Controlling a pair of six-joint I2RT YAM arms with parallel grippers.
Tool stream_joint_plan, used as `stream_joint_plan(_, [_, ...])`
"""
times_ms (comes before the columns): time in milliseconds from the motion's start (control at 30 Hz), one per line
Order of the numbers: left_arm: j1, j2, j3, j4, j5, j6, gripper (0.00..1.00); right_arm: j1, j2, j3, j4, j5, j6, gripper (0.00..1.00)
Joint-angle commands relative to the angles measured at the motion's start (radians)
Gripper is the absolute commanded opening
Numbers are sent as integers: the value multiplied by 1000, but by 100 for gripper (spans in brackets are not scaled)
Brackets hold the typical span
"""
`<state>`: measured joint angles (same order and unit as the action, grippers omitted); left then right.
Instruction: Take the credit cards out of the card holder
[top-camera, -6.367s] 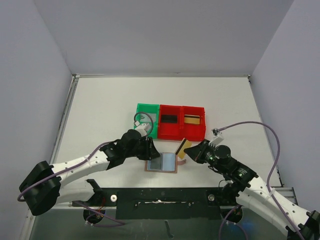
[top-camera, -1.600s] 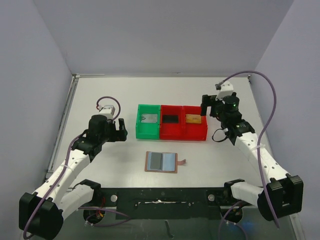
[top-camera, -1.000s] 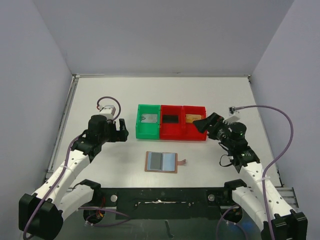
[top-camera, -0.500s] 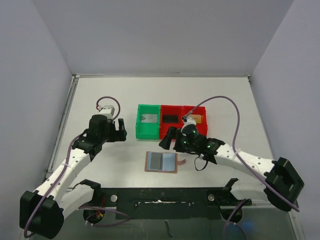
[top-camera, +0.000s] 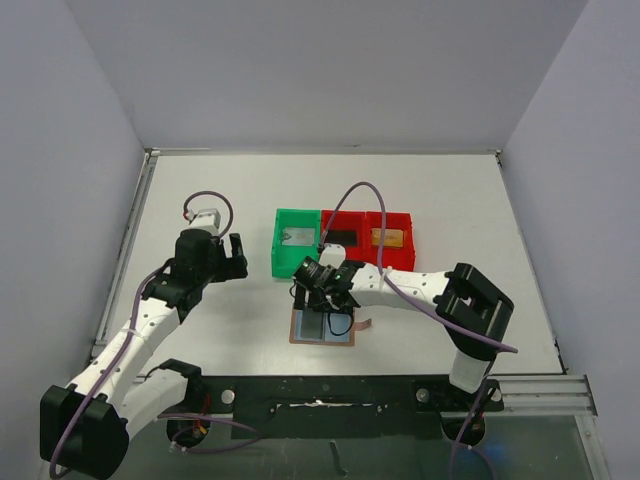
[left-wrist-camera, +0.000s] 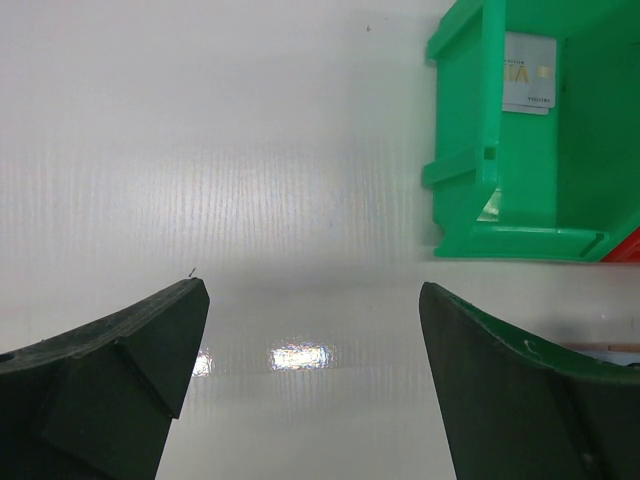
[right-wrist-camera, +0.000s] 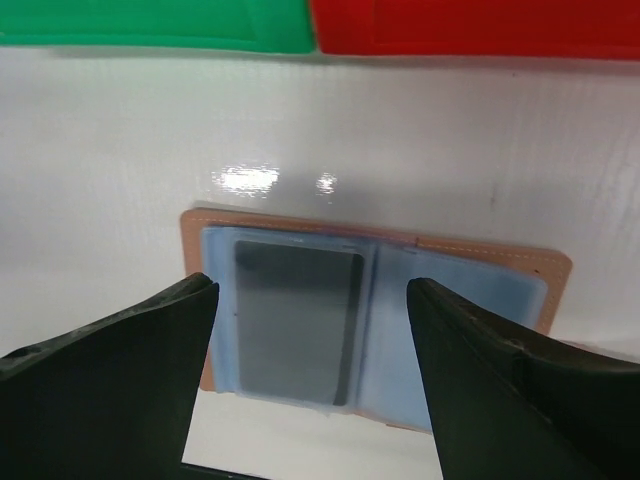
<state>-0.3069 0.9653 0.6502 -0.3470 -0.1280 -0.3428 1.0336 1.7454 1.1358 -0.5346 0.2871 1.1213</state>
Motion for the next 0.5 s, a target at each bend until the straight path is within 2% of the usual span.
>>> stream_joint_plan(0, [8, -17, 17, 55, -9, -9, 88, -5, -25, 26, -80, 65, 43, 76])
stream_joint_plan(200, [8, -14, 16, 61, -7, -6, 88, -5, -18, -2, -28, 2, 10, 72])
stream_joint_plan(467, [7, -20, 11, 68, -5, -4, 88, 0, 31, 41, -58, -3, 4, 70])
